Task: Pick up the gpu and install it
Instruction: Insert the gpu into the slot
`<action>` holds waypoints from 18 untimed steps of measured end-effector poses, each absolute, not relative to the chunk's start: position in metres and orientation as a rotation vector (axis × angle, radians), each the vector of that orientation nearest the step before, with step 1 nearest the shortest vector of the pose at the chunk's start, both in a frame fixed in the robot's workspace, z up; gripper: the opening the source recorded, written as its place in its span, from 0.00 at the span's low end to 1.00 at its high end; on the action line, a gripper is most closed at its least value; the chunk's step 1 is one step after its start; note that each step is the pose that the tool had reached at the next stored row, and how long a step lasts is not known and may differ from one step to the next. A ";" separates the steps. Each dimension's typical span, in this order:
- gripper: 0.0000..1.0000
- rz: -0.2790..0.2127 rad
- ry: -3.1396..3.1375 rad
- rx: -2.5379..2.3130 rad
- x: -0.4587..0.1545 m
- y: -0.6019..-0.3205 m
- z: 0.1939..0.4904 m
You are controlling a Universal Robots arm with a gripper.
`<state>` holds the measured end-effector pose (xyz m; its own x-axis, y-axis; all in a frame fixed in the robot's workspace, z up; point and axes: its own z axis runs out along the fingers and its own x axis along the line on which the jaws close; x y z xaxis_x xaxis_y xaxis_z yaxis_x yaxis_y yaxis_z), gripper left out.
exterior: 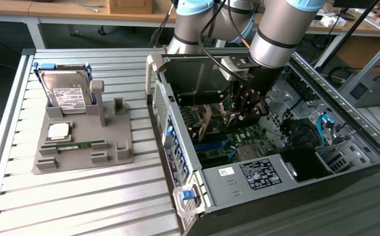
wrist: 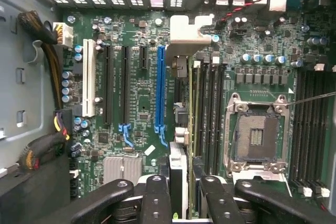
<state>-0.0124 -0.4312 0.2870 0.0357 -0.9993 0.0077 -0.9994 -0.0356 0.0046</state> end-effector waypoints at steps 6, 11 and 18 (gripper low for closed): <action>0.27 0.008 -2.219 2.207 -0.015 -0.432 0.286; 0.27 0.008 -2.242 2.184 -0.024 -0.433 0.285; 0.27 0.010 -2.242 2.185 -0.041 -0.442 0.285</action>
<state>-0.0406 -0.4423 0.2851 -0.0261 -0.9996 0.0120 -0.9997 0.0261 0.0032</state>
